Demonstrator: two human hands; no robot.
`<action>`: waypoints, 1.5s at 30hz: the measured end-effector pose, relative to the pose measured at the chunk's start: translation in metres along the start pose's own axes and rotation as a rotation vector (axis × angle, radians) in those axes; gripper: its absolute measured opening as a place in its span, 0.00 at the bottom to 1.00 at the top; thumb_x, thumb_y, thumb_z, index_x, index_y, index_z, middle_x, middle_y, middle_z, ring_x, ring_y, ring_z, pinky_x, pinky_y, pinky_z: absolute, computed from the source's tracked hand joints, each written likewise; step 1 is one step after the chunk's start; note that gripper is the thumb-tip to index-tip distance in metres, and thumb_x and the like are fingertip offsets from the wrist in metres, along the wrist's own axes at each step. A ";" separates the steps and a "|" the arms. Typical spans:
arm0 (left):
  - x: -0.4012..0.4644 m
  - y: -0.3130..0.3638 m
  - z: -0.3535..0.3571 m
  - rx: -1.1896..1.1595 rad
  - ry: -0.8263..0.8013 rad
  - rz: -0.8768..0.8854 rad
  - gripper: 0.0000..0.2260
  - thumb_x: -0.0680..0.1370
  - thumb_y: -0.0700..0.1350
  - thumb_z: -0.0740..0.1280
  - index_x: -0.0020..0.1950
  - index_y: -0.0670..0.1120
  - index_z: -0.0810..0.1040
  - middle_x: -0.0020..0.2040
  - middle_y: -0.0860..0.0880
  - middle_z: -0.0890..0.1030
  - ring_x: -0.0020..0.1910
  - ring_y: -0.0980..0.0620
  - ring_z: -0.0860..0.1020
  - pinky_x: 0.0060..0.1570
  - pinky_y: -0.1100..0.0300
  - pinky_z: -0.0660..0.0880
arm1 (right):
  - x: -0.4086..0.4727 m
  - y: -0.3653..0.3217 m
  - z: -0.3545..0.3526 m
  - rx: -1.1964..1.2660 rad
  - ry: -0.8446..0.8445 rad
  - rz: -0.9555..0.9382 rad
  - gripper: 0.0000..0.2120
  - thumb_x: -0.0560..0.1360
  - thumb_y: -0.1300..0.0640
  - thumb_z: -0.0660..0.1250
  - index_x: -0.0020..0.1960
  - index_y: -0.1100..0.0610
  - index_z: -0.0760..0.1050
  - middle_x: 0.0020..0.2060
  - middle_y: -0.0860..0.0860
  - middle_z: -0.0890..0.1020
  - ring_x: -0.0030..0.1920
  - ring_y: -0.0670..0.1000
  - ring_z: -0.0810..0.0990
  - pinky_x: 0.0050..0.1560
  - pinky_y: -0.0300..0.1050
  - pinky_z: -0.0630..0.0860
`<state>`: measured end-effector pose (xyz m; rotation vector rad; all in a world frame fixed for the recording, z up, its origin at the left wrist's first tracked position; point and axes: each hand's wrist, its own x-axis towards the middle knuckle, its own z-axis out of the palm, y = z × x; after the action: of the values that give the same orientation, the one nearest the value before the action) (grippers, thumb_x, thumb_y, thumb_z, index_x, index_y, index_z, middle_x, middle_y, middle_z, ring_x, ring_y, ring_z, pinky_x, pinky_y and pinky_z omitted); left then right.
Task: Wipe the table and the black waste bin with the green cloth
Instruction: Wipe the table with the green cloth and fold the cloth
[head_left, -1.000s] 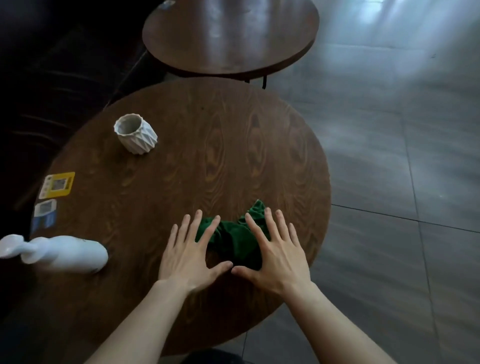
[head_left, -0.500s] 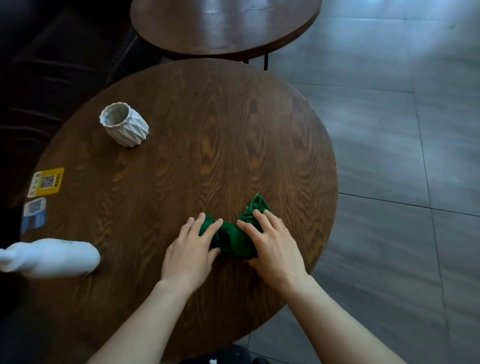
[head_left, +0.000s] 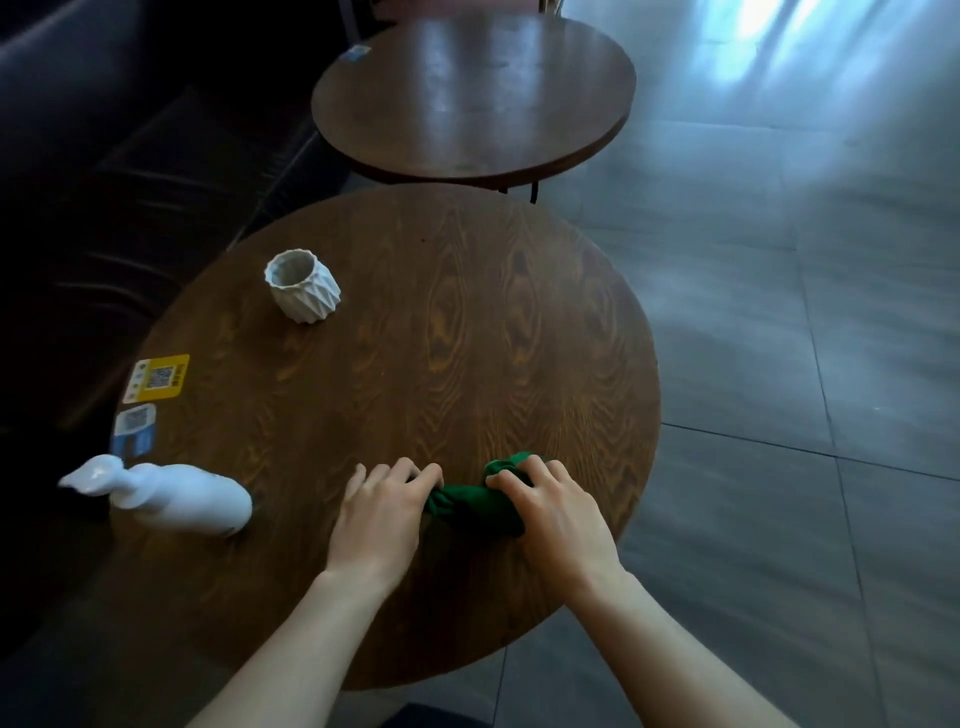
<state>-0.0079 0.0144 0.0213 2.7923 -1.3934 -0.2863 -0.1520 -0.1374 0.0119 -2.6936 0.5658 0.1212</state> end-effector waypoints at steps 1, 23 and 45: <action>-0.005 -0.001 -0.010 0.004 0.012 0.008 0.22 0.78 0.39 0.68 0.67 0.57 0.72 0.60 0.54 0.77 0.61 0.51 0.77 0.74 0.42 0.65 | -0.005 -0.007 -0.009 -0.010 0.014 -0.004 0.28 0.81 0.56 0.69 0.78 0.46 0.65 0.70 0.52 0.71 0.64 0.53 0.72 0.57 0.47 0.80; -0.255 -0.042 -0.300 -0.092 0.471 0.214 0.18 0.80 0.39 0.64 0.65 0.59 0.73 0.58 0.57 0.76 0.57 0.52 0.76 0.50 0.56 0.76 | -0.219 -0.283 -0.219 -0.216 0.475 0.083 0.24 0.79 0.53 0.68 0.73 0.43 0.70 0.63 0.50 0.75 0.60 0.54 0.75 0.56 0.50 0.79; -0.413 -0.052 -0.426 -0.084 0.709 0.301 0.17 0.77 0.40 0.67 0.60 0.58 0.75 0.54 0.57 0.78 0.53 0.51 0.77 0.43 0.54 0.77 | -0.361 -0.415 -0.315 -0.286 0.675 0.089 0.24 0.78 0.55 0.70 0.73 0.45 0.71 0.62 0.51 0.76 0.59 0.56 0.76 0.53 0.52 0.79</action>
<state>-0.1389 0.3418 0.5014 2.2033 -1.4964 0.5734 -0.3134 0.2250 0.5064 -2.9564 0.9153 -0.7643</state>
